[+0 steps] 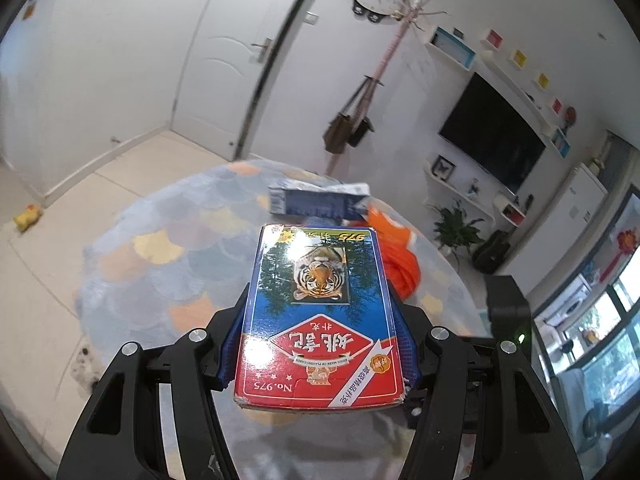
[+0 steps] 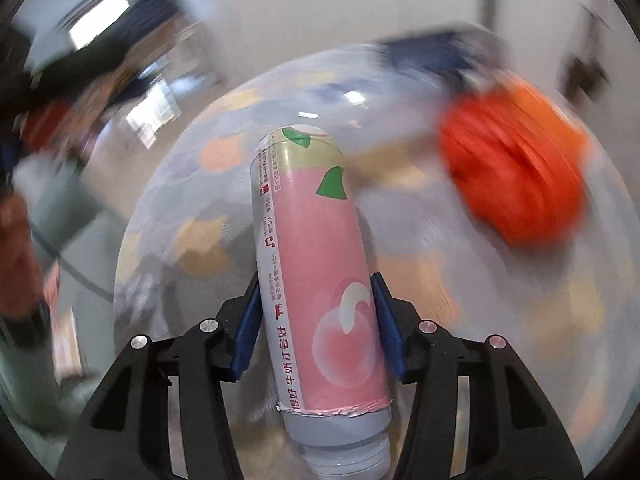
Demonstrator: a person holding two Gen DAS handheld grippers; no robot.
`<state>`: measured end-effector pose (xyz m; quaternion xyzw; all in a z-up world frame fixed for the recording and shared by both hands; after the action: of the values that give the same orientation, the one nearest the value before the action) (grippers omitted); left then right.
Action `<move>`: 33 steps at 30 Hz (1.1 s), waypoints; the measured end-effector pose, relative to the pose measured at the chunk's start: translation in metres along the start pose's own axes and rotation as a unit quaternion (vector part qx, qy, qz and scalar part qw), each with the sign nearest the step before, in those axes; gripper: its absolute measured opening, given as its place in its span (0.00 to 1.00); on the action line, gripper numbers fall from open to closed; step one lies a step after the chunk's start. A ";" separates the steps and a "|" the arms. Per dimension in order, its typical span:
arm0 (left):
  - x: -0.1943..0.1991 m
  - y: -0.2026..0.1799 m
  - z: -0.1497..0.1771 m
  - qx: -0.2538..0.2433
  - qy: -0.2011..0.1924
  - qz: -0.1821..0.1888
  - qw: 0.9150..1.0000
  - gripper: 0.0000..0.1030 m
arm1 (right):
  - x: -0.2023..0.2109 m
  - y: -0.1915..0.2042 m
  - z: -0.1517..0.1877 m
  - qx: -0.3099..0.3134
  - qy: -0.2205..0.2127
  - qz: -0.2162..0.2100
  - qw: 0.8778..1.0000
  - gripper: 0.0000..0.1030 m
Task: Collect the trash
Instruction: 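Grasp the pink drink bottle with the right tool, then carry the cigarette box and pink bottle over the blue basket and open both tools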
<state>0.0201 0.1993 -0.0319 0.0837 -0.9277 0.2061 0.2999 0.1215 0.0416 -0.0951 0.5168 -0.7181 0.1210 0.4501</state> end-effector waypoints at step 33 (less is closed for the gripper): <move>-0.043 -0.109 0.027 -0.081 0.027 0.101 0.991 0.57 | 0.109 -0.082 0.071 -0.238 -0.177 0.082 0.951 0.44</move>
<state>0.0710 0.0905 -0.0407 -0.0407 -0.9366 0.1616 0.3083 0.1481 -0.1087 -0.0745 0.3468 -0.8342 -0.1104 0.4143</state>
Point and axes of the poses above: each gripper's, at about its wrist camera, not at the fingertips, and x roughly against the way its jaws point, y to its left, z to its underside, the point moved 3 cm from there along -x, roughly the way its jaws point, and after that the axes turned 7 degrees about -z, right-handed, at the moved point
